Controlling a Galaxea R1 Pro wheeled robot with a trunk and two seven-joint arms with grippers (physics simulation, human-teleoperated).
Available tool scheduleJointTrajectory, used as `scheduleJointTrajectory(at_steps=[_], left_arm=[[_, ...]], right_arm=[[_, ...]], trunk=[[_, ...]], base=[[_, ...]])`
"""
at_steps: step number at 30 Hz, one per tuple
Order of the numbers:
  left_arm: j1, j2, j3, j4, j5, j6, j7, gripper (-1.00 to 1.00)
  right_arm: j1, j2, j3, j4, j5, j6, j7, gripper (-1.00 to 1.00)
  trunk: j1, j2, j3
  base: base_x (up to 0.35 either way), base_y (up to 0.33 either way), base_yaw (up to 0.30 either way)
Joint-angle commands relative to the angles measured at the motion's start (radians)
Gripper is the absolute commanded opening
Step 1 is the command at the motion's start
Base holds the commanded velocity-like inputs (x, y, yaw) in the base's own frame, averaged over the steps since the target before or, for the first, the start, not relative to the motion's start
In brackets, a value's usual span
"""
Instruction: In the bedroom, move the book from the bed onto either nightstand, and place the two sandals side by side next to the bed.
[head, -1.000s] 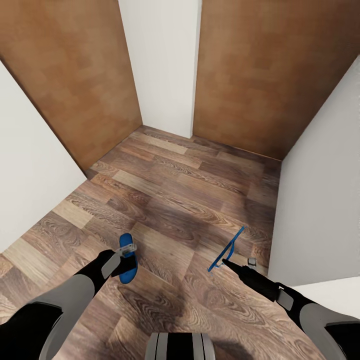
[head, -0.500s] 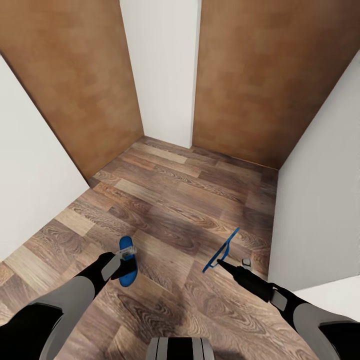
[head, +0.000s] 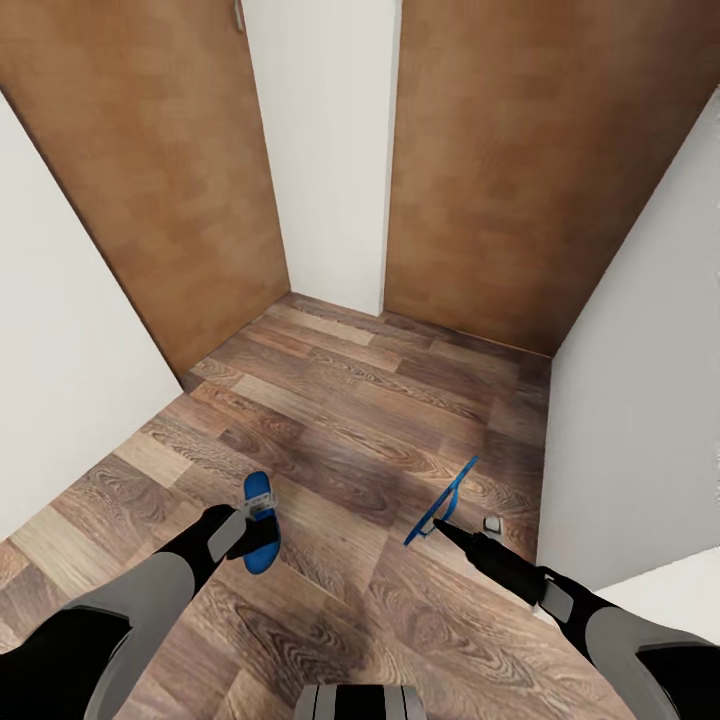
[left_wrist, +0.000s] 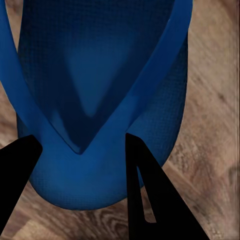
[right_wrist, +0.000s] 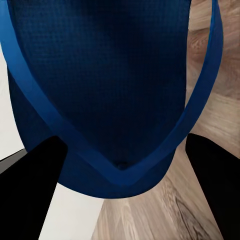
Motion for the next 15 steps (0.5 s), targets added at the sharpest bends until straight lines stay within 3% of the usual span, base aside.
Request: scheduleJointTrajectory(at_steps=[1, 15], left_arm=[[0.0, -0.002, -0.007, -0.002, 0.01, 0.005, 0.008, -1.0], [0.0, -0.008, -0.005, 0.005, 0.009, 0.011, 0.008, -1.0]], right_arm=[[0.0, 0.0, 0.009, 0.001, -0.008, 0.012, 0.004, -1.0], [0.001, 0.0, 0.016, 0.001, 0.001, 0.009, 0.006, -1.0]], trunk=[[-0.001, 0.0, 0.003], [-0.007, 0.003, 0.057]], base=[[0.0, 0.0, 0.0], [0.0, 0.0, 0.0]])
